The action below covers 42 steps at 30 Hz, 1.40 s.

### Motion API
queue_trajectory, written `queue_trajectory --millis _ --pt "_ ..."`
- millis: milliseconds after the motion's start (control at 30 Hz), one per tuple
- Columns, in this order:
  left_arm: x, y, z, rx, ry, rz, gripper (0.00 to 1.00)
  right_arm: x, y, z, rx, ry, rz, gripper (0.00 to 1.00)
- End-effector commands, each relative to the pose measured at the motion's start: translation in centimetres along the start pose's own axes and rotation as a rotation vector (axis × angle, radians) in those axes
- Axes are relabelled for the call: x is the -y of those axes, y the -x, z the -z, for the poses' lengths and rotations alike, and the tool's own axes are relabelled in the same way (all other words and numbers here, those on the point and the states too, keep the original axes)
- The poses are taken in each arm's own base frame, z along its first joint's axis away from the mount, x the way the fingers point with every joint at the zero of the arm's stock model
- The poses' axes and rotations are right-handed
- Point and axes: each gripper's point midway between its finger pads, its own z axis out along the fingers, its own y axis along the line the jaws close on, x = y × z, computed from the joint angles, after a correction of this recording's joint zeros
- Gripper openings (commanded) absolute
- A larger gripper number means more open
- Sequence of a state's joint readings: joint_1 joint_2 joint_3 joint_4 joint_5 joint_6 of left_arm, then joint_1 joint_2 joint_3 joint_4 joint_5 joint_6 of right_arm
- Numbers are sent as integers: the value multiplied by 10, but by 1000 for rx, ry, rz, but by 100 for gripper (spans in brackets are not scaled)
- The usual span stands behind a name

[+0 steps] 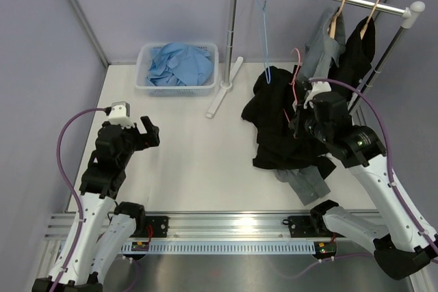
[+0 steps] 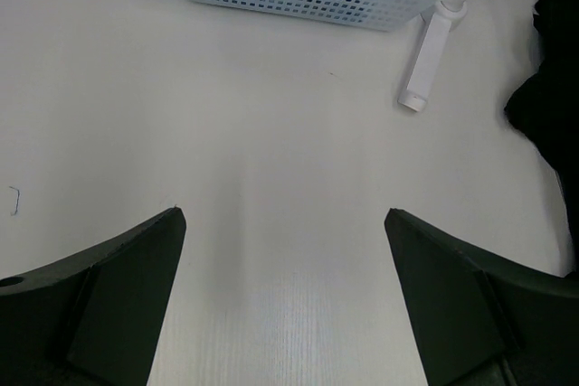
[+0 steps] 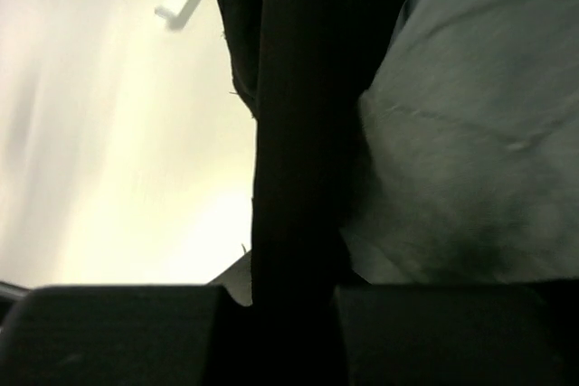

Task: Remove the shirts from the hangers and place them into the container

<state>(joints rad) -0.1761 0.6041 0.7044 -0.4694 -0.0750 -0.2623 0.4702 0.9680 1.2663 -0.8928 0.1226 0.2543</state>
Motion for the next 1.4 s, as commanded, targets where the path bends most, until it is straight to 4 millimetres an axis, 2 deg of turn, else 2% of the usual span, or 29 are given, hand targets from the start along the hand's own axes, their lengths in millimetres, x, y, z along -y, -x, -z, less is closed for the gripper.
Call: queue_trajectory --millis 0,167,267,333,400,467,600,633,667,700,733,767,800,833,867,933,1000,1033,1100,1167,1233,1267,1367 --pt "8 15 2 51 -37 -8 99 -14 -13 0 -33 98 15 0" --pt "11 15 2 47 -55 -12 99 -50 -43 0 -106 298 87 0" --pt "14 16 2 48 -71 -15 99 -60 -61 -2 -157 332 143 0" --pt "17 16 2 46 -88 -17 99 -74 -76 -2 -196 375 206 0" --pt "24 18 4 48 -124 -20 99 -90 -81 0 -191 425 246 0" --pt "36 26 10 63 -188 -22 99 -103 -78 0 -177 478 251 0" --pt "72 48 31 90 -374 -11 99 -137 -50 2 -99 597 249 0" --pt "78 52 35 88 -403 5 99 -143 -50 -5 -114 606 256 0" --pt "87 63 43 103 -438 13 99 -151 -40 -4 -95 623 259 0" --pt "93 66 43 91 -462 24 99 -159 -35 -5 -80 644 261 0" --pt "102 70 50 83 -513 35 99 -169 -37 -9 -96 666 270 0" --pt "111 84 59 106 -546 33 99 -179 -26 -8 -66 692 272 0" --pt "116 88 60 101 -564 36 99 -187 -24 -7 -67 720 278 0" --pt "119 94 63 108 -577 38 99 -194 -26 -14 -82 728 283 0" --pt "124 100 66 114 -594 33 98 -205 -18 -11 -60 754 288 0" --pt "131 116 69 135 -603 34 97 -215 -20 -18 -81 774 301 0" --pt "143 128 76 154 -640 30 96 -226 -13 -17 -70 796 304 0" --pt "151 128 73 146 -648 29 95 -229 -16 -21 -83 801 308 0" --pt "158 138 71 166 -638 23 94 -239 -11 -16 -70 836 309 0" --pt "175 135 66 147 -665 -6 94 -246 -7 -15 -65 859 306 0" --pt "183 142 65 162 -663 -30 93 -250 -7 -14 -67 872 307 0" --pt "192 138 60 143 -673 -43 92 -251 -6 -14 -65 873 305 0" --pt "201 143 52 155 -652 -74 90 -253 -8 -13 -68 878 307 0"
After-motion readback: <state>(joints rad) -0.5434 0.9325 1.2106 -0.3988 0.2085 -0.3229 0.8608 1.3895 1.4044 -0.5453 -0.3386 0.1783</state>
